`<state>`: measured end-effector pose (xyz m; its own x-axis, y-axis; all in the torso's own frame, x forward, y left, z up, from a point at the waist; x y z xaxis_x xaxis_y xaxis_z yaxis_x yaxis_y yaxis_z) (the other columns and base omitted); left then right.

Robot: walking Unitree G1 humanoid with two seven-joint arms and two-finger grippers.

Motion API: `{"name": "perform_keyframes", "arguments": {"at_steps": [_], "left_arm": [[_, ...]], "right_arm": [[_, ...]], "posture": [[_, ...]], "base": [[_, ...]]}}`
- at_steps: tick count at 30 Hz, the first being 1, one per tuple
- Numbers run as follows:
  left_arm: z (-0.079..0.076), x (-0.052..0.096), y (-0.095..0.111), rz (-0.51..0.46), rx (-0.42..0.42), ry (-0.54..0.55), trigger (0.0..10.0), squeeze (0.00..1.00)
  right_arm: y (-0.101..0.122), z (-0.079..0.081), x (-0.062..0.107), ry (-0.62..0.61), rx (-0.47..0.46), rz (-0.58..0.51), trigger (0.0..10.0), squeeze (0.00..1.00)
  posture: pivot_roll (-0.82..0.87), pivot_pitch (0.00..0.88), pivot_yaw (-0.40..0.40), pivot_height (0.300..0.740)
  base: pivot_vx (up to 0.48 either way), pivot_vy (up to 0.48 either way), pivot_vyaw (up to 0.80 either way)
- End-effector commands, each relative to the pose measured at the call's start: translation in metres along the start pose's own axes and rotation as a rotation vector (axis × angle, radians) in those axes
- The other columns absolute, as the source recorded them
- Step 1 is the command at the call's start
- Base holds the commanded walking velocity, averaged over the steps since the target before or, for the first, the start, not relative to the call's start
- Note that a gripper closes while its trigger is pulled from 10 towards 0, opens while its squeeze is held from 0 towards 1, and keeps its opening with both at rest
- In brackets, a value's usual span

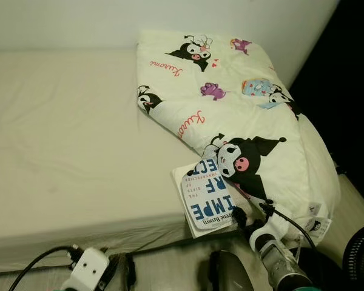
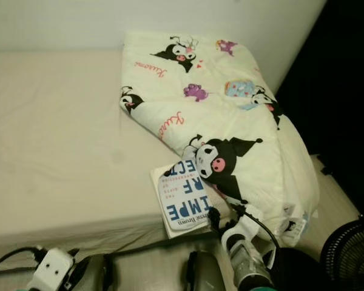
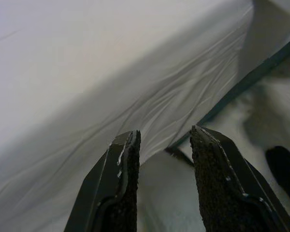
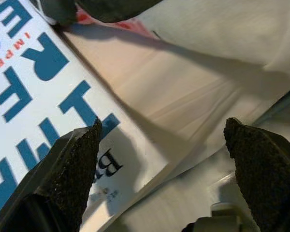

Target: Clean up the room

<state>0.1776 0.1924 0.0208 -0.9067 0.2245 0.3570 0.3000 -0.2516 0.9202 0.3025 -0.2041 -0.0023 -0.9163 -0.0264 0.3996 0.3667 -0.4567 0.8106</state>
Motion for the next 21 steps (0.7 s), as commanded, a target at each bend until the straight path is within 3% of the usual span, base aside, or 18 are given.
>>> {"name": "perform_keyframes", "arguments": {"at_steps": [1,14,21], "left_arm": [[0.000,0.006,-0.009,0.024,-0.008,0.024,10.0,0.00],[0.008,0.007,-0.010,0.005,-0.002,0.097,10.0,0.00],[0.006,0.007,-0.009,-0.003,-0.007,0.092,10.0,0.00]], "right_arm": [[-0.012,-0.007,0.006,-0.011,-0.043,0.037,10.0,1.00],[-0.021,-0.002,0.007,0.036,-0.187,0.044,10.0,1.00],[-0.039,0.010,0.012,0.172,-0.151,0.139,10.0,1.00]], "posture": [[0.13,0.072,-0.023,0.589],[0.13,0.075,-0.022,0.589],[0.14,0.074,-0.021,0.589]], "base": [[0.000,0.000,0.00],[0.000,0.000,0.00],[0.000,0.000,0.00]]}}
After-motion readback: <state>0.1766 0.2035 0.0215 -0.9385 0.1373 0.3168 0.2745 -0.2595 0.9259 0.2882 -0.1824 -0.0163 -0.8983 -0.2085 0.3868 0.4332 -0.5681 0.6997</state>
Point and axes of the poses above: a point about 5 cm out from each wrist's last joint towards the gripper, its own x axis pointing back from the gripper into the wrist, its own y axis along the axis of the wrist's last joint, z = x × y, the point moved 1 cm from there along -x, pointing out of the wrist towards the gripper, and after that the axes turned 7 degrees about x, right-handed, at the moved point
